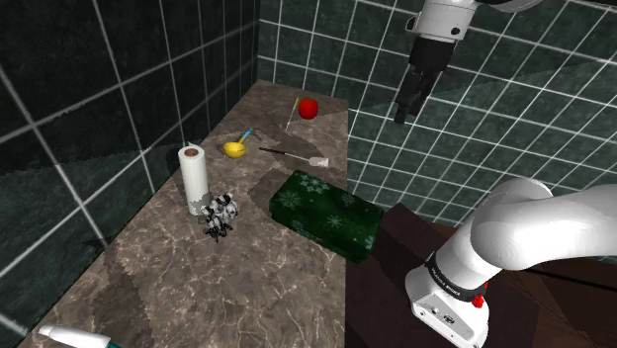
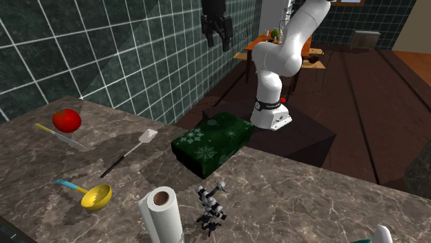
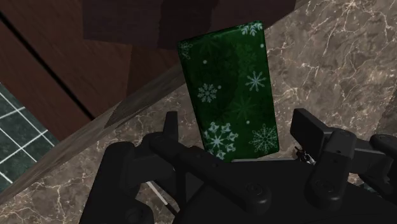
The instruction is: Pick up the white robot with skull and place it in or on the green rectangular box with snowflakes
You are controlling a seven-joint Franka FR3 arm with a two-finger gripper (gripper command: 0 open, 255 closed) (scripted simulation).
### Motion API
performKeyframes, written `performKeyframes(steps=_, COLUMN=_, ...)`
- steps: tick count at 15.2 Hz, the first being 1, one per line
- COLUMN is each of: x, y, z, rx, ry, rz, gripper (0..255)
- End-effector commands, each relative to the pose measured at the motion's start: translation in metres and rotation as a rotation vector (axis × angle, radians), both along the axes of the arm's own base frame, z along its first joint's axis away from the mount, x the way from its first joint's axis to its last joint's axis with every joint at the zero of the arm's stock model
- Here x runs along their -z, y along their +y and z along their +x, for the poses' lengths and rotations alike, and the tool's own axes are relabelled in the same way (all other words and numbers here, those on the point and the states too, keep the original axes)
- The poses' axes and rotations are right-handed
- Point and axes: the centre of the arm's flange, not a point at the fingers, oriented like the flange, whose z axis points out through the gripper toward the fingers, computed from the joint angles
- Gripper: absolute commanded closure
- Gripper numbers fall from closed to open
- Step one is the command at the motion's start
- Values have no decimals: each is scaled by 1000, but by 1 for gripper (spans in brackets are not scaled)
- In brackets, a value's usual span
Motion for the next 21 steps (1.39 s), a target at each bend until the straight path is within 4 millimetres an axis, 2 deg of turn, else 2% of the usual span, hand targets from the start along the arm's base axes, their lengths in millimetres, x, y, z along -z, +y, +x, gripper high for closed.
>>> performKeyframes(steps=1, x=0, y=0, z=0, rx=0, ry=0, rz=0, gripper=0)
performKeyframes(steps=21, x=129, y=215, z=81, rx=67, ry=-58, rz=-32, gripper=0)
